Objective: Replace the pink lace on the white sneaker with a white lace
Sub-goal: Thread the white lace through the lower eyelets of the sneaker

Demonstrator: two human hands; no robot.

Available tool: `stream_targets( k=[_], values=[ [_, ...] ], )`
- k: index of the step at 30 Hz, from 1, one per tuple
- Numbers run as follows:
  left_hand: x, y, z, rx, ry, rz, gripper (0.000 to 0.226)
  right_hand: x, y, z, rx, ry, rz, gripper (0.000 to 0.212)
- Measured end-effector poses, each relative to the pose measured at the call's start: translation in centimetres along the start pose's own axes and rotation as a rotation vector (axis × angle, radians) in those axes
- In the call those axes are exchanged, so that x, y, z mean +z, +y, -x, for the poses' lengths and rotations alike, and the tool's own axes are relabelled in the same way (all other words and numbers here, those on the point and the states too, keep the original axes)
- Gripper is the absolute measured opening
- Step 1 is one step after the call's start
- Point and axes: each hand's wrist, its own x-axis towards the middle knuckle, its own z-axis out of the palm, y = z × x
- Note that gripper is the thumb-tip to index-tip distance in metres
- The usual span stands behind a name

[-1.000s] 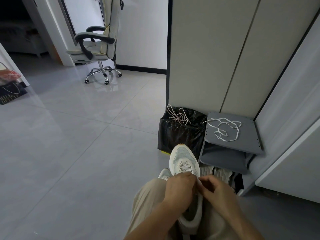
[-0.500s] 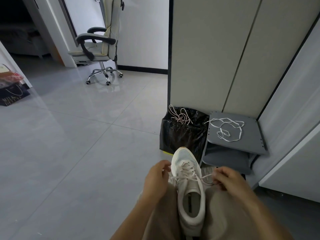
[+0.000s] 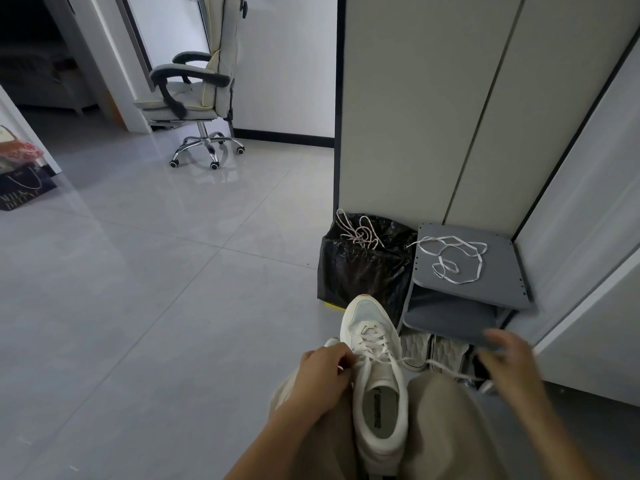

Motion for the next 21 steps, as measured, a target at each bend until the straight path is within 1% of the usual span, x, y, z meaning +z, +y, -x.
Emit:
stream_targets(
  k=[2,3,4,5,7,10,12,15,16,17,19,20,21],
  values=[
    [0.0,0.1,0.1,-0.020,0.040,0.096,0.012,2.5,-2.8,1.5,-0.203,-0.307,0.029,0.022],
    [0.1,0.1,0.2,-0.041,0.061,0.152,0.018,3.6,-4.0,2.1,-0.274,-0.445,0.080,0.023],
    [0.1,0.0,0.3,-0.056,0.085,0.215,0.023,4.4,-4.8,2.4,-0.338,-0.528,0.138,0.022],
    [0.0,-0.1,0.4,-0.072,0.104,0.264,0.025,5.0,-5.4,2.6,-0.376,-0.549,0.190,0.018],
    [0.0,-0.2,0.5,-0.068,0.122,0.292,0.025,5.1,-5.8,2.4,-0.362,-0.538,0.222,0.010],
    [0.2,-0.6,0.6,-0.038,0.155,0.289,0.027,3.8,-5.0,1.7,-0.297,-0.552,0.219,0.014],
    [0.3,-0.7,0.6,-0.041,0.196,0.286,0.025,1.9,-3.8,1.0,-0.243,-0.437,0.172,0.018],
    [0.4,-0.4,0.9,-0.080,0.290,0.289,0.035,-1.4,-0.8,-0.3,-0.093,-0.180,0.121,0.020],
    [0.3,-0.4,1.0,-0.091,0.294,0.291,0.037,-2.2,0.2,-0.6,-0.046,-0.121,0.118,0.023],
    [0.3,-0.2,1.0,-0.102,0.267,0.283,0.035,-2.7,1.2,-0.8,-0.010,-0.099,0.134,0.026],
    [0.4,-0.2,0.8,-0.096,0.170,0.228,0.029,-2.5,2.1,-0.8,0.053,-0.149,0.216,0.027],
    [0.5,-0.2,0.6,-0.067,0.124,0.172,0.025,-2.1,2.2,-0.7,0.055,-0.190,0.260,0.023],
    [0.5,0.0,0.5,-0.037,0.093,0.120,0.020,-1.4,2.1,-0.5,0.026,-0.214,0.289,0.014]
  ],
)
